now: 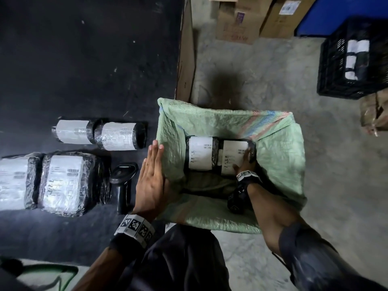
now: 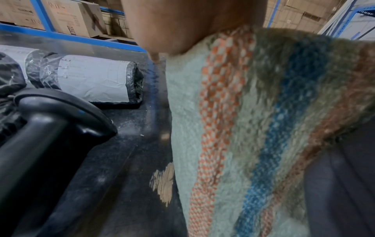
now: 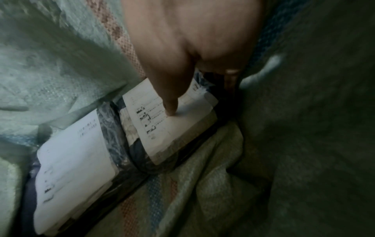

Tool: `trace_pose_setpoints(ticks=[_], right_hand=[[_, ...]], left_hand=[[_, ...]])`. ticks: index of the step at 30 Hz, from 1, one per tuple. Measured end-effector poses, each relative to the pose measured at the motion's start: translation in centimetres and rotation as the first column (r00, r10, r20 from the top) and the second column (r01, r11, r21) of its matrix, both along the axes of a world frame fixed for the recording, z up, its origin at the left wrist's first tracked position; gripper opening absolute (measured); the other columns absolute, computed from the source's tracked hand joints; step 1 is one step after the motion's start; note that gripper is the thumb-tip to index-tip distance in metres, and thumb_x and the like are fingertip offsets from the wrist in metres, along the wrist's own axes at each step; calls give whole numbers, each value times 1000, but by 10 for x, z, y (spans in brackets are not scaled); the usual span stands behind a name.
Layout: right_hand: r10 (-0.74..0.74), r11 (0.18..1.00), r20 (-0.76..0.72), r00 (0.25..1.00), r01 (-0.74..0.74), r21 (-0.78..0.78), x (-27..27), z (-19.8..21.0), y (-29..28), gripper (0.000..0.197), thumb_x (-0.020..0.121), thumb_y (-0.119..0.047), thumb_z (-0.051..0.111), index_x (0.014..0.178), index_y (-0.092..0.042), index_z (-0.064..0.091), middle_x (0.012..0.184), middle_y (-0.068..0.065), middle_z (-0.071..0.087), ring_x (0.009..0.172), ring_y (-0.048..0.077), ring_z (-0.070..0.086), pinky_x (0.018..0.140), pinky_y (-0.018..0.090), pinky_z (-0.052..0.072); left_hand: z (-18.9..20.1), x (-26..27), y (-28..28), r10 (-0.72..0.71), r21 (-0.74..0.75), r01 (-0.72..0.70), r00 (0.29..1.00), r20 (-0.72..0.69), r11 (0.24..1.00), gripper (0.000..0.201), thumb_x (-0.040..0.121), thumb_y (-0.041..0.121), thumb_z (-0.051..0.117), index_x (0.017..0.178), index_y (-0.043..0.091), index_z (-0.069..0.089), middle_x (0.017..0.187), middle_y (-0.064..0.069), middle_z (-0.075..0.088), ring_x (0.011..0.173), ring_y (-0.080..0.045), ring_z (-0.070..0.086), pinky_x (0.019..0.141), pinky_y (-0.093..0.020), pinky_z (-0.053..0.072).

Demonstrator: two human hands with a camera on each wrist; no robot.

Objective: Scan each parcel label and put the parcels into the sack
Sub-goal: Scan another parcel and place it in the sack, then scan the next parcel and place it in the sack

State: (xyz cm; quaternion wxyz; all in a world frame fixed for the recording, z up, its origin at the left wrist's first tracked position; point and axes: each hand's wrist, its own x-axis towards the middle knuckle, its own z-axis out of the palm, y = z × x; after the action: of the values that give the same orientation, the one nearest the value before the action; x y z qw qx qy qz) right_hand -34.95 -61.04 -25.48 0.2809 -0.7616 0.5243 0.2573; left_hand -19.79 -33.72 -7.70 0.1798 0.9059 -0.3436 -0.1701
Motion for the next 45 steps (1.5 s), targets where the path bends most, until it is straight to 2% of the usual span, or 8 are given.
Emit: trace_pose_setpoints(ticks=[4, 12, 18, 21, 25, 35, 41, 45], right_hand=[[-51, 998, -27, 998, 52, 36, 11, 23, -8, 96, 93, -34, 61, 159, -17, -6, 166, 11, 6, 148, 35, 23, 118, 39, 28], [-29, 989, 30, 999, 25, 145, 53, 130, -8, 43, 91, -35, 63, 126, -10, 63, 129, 19, 62, 121, 33, 59, 99, 34, 48], [203, 977, 229, 952, -214, 23, 72, 223, 40, 47, 100, -48, 46, 116, -11, 70, 124, 14, 68, 112, 35, 63, 95, 38, 50], [249, 966, 363, 898, -206, -154, 72, 259, 84, 36, 102, -37, 47, 108, -13, 73, 118, 13, 71, 109, 35, 64, 87, 37, 48], [335, 929, 479, 811, -199, -313, 81, 294, 148, 33, 103, -24, 43, 112, -11, 72, 120, 14, 70, 113, 35, 63, 91, 38, 47], [556, 816, 463, 690, -345, -465, 126, 322, 304, 34, 105, -23, 36, 116, -16, 67, 119, 0, 68, 110, 22, 63, 92, 35, 49], [616, 774, 402, 678, -427, -467, 146, 301, 359, 36, 105, -24, 34, 111, -16, 68, 113, -2, 68, 106, 19, 64, 90, 34, 51], [560, 814, 378, 737, -405, -417, 150, 275, 384, 35, 103, -32, 36, 120, -20, 65, 121, 0, 64, 110, 22, 63, 88, 38, 53]], left_hand=[[4, 2, 3, -27, -45, 27, 1000, -3, 999, 93, 81, 15, 44, 166, 8, 6, 176, -5, -5, 163, -19, -1, 130, -49, 20], [13, 0, 5, -22, 31, 21, 999, 29, 999, 93, 92, 8, 50, 165, 18, -8, 174, -3, -11, 162, -19, -5, 131, -40, 9], [39, 19, 18, -5, -110, 6, 1000, 9, 994, 62, 93, 29, 31, 144, 5, 58, 140, -16, 64, 125, -36, 64, 97, -46, 57], [55, 31, 32, 29, -169, -19, 998, 59, 985, 53, 99, 31, 33, 125, 3, 70, 116, -16, 74, 101, -37, 71, 83, -44, 61], [78, 50, 69, 82, -211, -61, 992, 96, 976, 58, 101, 33, 28, 123, 1, 70, 117, -17, 74, 105, -38, 69, 90, -45, 59], [88, 112, 223, 312, -242, -290, 948, 58, 926, 33, 107, 13, 48, 132, 0, 66, 125, -22, 70, 113, -38, 67, 97, -45, 55], [74, 141, 320, 409, -213, -390, 911, 52, 896, 29, 106, 12, 45, 108, -3, 69, 104, -25, 71, 97, -43, 67, 83, -48, 55], [57, 159, 367, 487, -208, -467, 871, 60, 860, 29, 102, 5, 51, 123, -5, 68, 119, -29, 69, 111, -45, 65, 95, -49, 54]])
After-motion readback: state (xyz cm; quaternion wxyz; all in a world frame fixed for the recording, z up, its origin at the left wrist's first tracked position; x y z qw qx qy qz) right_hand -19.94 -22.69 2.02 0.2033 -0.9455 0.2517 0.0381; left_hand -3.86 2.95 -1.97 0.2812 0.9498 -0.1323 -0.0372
